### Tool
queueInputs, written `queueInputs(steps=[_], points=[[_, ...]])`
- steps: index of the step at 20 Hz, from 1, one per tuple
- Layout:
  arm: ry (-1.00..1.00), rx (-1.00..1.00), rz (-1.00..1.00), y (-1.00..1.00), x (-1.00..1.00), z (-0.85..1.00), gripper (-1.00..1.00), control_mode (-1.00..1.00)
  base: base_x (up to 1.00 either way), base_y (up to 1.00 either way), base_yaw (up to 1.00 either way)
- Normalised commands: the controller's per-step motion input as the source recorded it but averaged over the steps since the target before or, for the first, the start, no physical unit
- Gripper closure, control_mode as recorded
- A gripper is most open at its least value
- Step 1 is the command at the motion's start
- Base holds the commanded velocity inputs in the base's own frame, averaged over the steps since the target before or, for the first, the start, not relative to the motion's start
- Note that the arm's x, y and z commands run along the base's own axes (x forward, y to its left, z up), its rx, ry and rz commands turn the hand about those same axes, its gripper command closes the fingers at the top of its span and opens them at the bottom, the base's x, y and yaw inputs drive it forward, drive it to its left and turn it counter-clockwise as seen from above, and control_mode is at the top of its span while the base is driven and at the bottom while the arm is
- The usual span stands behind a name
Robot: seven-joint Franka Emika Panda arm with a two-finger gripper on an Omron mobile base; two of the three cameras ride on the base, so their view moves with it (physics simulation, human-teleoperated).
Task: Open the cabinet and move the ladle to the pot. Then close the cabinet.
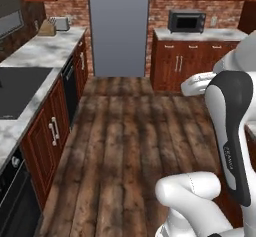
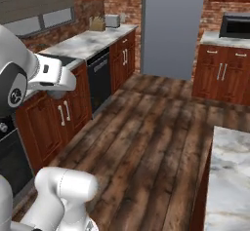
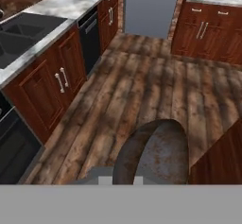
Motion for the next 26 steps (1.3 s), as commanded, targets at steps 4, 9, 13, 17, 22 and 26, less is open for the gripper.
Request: queueInputs(steps=[4, 9, 13, 17, 22, 26], points=[[0.00, 0.00, 0.00, 0.00, 0.00, 0.00, 1.00, 1.00, 0.00, -0.11, -0.38], [0.00, 0.00, 0.00, 0.00, 0.00, 0.00, 1.00, 1.00, 0.00, -0.02, -0.36], [0.00, 0.00, 0.00, 0.00, 0.00, 0.00, 1.00, 1.00, 0.00, 0.00, -0.34], [0.00, 0.00, 0.00, 0.00, 0.00, 0.00, 1.00, 1.00, 0.00, 0.00, -0.33], [0.00, 0.00, 0.00, 0.00, 0.00, 0.00, 1.00, 1.00, 0.00, 0.00, -0.31], [0.00, 0.00, 0.00, 0.00, 0.00, 0.00, 1.00, 1.00, 0.00, 0.00, -0.31]])
